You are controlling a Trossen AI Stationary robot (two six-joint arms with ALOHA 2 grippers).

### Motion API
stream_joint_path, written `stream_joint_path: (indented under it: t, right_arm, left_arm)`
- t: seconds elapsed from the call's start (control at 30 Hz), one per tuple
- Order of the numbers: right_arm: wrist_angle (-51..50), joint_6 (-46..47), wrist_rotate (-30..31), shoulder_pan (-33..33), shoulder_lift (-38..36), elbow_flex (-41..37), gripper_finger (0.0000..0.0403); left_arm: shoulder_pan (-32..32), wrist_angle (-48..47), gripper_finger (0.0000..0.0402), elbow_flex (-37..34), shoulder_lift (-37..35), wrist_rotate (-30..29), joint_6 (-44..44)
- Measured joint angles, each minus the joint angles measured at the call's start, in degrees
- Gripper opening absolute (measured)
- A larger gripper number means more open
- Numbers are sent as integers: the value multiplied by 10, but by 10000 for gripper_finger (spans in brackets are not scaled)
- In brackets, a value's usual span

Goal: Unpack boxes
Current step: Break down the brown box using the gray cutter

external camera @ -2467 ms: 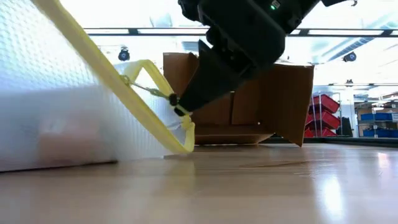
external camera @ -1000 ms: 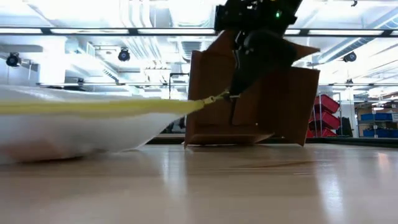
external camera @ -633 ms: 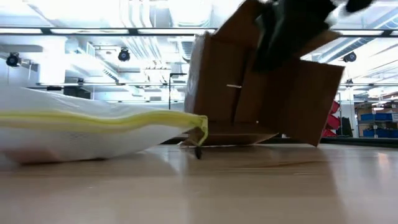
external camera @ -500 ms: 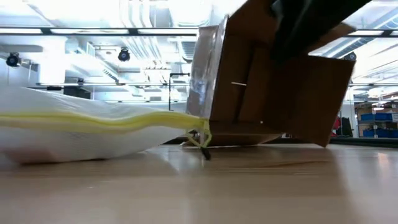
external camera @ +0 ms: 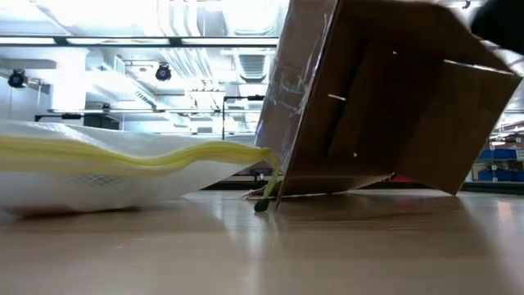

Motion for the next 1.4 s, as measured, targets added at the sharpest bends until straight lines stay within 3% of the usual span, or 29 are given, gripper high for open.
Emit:
stream_joint_path:
  t: [0.23,0.37,0.47,0.63,0.77,0.83,1.0,1.1,1.17,1.23,1.3,1.4]
  right_arm:
    - [16,38,-13,25,63,-1,236]
    - [23,48,-18,30,78,-1,231]
    - [25,50,-15,31,77,-1,228]
    - [-1,69,-12,55,58,-1,223]
    - [-68,103,-19,86,21,-1,225]
    - [-101,132,-21,101,-2,-1,229]
    - [-229,228,-20,127,-37,-5,232]
    - [-306,269,-37,126,-63,-21,218]
    - [-310,280,-37,125,-87,-43,205]
    - [-293,292,-37,124,-119,-71,194]
    - [-258,317,-41,123,-149,-110,186]
    - [-187,367,-46,122,-198,-186,182]
  left_arm:
    - [37,2,118,17,-52,-156,58]
    - [105,69,118,16,-79,-159,202]
    - [173,179,118,16,-93,-158,365]
    - [282,415,118,15,-120,-73,689]
    - [339,514,118,15,-168,15,842]
    - [354,526,118,15,-197,48,879]
    - [404,595,118,16,-250,48,954]
    - [463,647,118,16,-248,151,966]
    - [507,657,118,16,-234,203,965]
    - [543,655,118,15,-220,219,964]
    - [579,660,118,15,-206,234,961]
    - [625,694,118,15,-179,304,959]
